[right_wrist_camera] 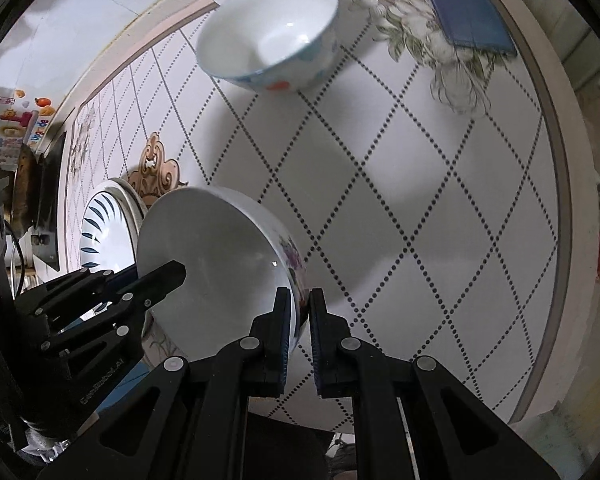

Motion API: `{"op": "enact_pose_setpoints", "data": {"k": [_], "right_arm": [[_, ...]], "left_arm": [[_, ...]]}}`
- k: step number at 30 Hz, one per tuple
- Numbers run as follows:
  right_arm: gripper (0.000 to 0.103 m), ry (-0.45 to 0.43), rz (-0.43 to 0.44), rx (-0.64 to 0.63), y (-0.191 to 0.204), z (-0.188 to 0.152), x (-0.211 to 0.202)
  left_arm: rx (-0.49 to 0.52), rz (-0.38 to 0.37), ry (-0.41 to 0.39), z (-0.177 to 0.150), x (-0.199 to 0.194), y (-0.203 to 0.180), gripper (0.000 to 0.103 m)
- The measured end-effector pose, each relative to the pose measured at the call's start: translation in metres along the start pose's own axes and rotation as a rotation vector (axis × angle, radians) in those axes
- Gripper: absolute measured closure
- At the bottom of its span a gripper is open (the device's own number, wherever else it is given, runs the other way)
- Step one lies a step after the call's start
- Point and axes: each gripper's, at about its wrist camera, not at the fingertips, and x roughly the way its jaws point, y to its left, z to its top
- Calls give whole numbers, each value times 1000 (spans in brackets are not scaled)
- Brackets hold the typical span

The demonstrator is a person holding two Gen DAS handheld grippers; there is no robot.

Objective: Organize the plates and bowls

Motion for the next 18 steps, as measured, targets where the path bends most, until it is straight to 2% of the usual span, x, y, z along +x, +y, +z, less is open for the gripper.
{"op": "enact_pose_setpoints", "data": {"k": [5, 6, 9, 11, 13, 15, 17, 18], "right_arm": [[92, 16, 8, 17, -3, 2, 9], [89, 22, 14, 26, -4, 3, 11], [88, 46, 49, 65, -10, 7, 4], [86, 12, 64, 59, -11, 12, -17], [81, -54, 96, 67, -14, 21, -47], [61, -120, 128, 81, -19, 37, -73], [51, -165, 155, 93, -24, 55, -84], [51, -192, 162, 104, -27, 69, -86]], "left_arm": [[2, 3, 45, 5, 8, 0, 91], [-3, -2, 50, 5, 6, 1, 90], [-35, -37, 30, 14, -20, 11, 90], [-60, -66, -13, 27, -44, 20, 85], [-82, -75, -74, 48, -66, 29, 78], [-100, -79, -119, 74, -77, 38, 73], [-135, -78, -137, 103, -74, 45, 70], [-154, -85, -128, 119, -66, 50, 70]]}}
